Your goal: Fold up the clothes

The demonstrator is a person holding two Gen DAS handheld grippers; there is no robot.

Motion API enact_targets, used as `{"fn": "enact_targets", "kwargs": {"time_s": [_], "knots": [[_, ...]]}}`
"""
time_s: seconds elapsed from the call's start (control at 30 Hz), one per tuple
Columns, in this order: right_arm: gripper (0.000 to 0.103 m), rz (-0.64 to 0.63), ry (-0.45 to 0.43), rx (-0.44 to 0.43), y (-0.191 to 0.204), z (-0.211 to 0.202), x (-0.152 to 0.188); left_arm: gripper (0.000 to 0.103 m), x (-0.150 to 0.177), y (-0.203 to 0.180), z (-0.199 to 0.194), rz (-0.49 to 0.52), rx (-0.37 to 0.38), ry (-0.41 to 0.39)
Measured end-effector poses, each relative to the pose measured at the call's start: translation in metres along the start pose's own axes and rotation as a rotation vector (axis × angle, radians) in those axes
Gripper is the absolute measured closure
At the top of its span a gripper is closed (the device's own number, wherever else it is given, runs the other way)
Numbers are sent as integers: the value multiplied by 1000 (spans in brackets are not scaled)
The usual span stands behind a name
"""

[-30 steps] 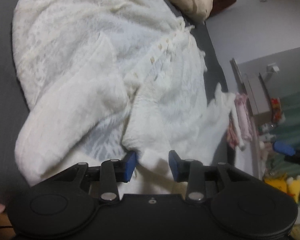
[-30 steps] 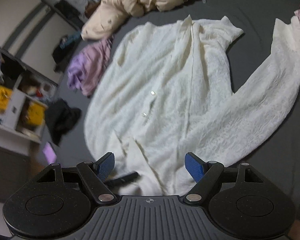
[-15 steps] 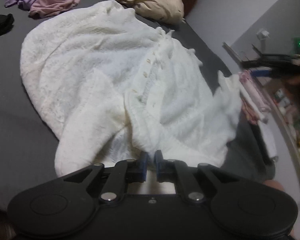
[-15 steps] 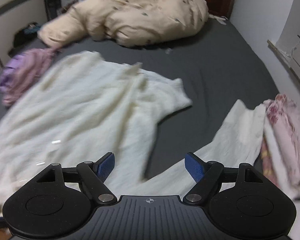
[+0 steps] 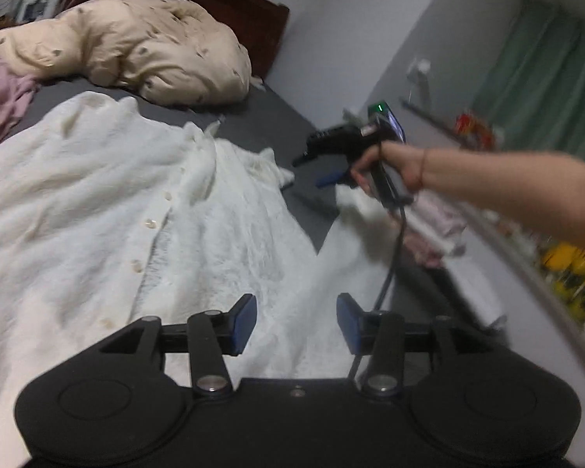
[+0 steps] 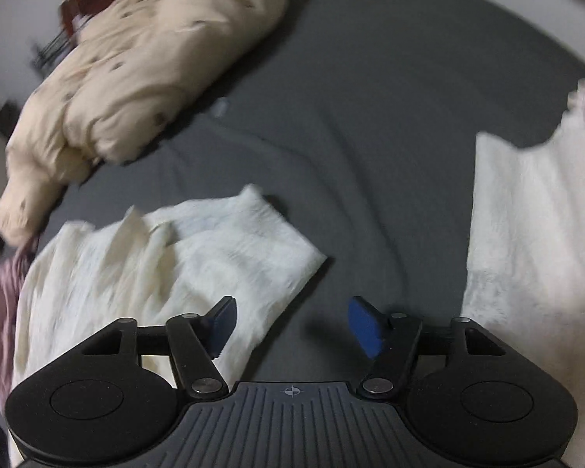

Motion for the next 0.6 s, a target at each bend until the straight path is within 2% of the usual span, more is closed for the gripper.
{"fn": "enact_targets", "kwargs": {"time_s": [0.1,0.17,0.23,0.3,0.4,0.5,0.6], "knots": [[44,58,-9,-69,-17,15,-11,59,-3,1,28,3,-25,43],[68,69,7,-101,-22,24,-15,58,-4,6,47,-15,-27,86],[78,69,18,-145,-22,30,-15,58,-4,11,61,-29,-28,121],[97,57,-12,-138,-21,29,-18,57,-4,14,68,-31,-23,140],[100,56,-95,-99,-19,18,-28,56,3,20,75,-34,-44,163],[100,30,-153,-125,-14,0,-43,56,6,21,73,-14,-44,156],[100,-24,-217,-88,-3,-20,-61,56,10,20,71,9,-42,151]]}}
Point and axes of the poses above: each gripper's, at about its wrist camera, not at the fingertips, and z roughly the way its jaws point, y to its left, x to its underside, the point moved 2 cm from there along z, roughly the way its jaws point, and after that the axes turned 11 degrees about y, right-handed, at the moved point
